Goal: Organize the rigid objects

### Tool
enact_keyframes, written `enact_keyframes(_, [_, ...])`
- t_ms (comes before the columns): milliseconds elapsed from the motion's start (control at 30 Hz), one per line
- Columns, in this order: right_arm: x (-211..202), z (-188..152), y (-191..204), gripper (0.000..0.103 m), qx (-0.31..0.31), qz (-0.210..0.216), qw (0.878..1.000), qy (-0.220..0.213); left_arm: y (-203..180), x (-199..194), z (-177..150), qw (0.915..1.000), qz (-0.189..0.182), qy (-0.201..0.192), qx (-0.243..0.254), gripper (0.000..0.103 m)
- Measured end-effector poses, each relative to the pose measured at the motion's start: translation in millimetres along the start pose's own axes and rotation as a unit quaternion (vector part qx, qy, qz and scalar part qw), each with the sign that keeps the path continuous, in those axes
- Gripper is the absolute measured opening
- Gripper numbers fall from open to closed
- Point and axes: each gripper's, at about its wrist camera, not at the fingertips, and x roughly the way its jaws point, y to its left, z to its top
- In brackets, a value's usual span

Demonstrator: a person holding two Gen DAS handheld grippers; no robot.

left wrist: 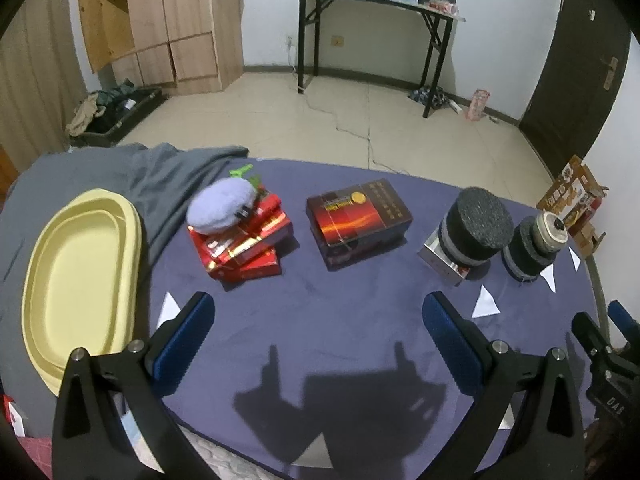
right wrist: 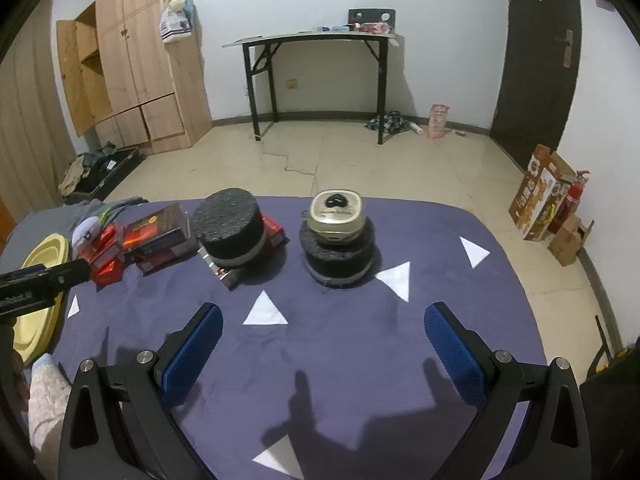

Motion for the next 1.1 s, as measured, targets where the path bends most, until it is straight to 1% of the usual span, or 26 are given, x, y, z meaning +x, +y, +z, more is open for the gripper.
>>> enact_keyframes(167, [-4.7,-2.6,-6.0,0.103,0.017,0.002,1.000,0.002,3.7,0.0,1.5,1.0000,-0.002,0.002,0.000,0.103])
enact_keyframes(267, [-9.0,-2.7,-3.7,0.103,0.008,-0.003,1.000,-0.002,2.8,0.4,1.8,1.0000,0.007,0.001,0.007,0.103])
enact_keyframes(367, [-10.5,-2.8,-1.6,0.103,-0.001,-0.010,1.000,-0.005,1.1,-0.4,0.5,0.9998,0.007,-0.004,0.018,0.103])
enact_keyframes(500, [-11.6,-5.8,-0.7,0.103,0.000,-0.009,1.000,-0.002,3.4,-1.8,-1.2,0.9997,0.005,-0.016,0.018,0.103])
enact_keyframes(567, [-14.3,-9.5,0.2,0.103,-0.004,-0.014,1.000,-0.008,6.8,1.3,-1.1,0.9999,0.005,-0.011,0.013,0.103])
enact_keyframes(633, [-20.1,-13.7,0.5,0.103,-0.007,-0.027,0.999,-0.019,11.3,7.7,1.1,1.0000,0.001,0.003,-0.004,0.103])
enact_keyframes(700, [-25.8,-15.5,0.8,0.103,-0.006,-0.025,0.999,-0.028,13.5,10.7,1.9,0.9999,0.001,0.006,-0.012,0.103])
enact_keyframes(767, [-28.2,-15.6,-0.3,0.103,-0.003,-0.021,0.999,-0.035,13.3,12.7,1.3,0.9999,0.010,0.007,-0.006,0.103])
enact_keyframes(833, [-28.4,-17.9,-1.8,0.103,-0.001,-0.020,0.999,-0.035,14.3,15.4,0.4,0.9998,0.018,0.010,-0.004,0.103])
enact_keyframes(933, [-26.3,-18.7,-3.9,0.103,0.003,-0.021,0.999,-0.030,17.8,18.9,-0.3,0.9997,0.011,0.018,-0.015,0.103])
enact_keyframes(1100, [-26.5,-18.7,-5.2,0.103,0.004,-0.022,0.999,-0.029,16.7,18.0,1.9,0.9999,0.007,0.015,-0.006,0.103])
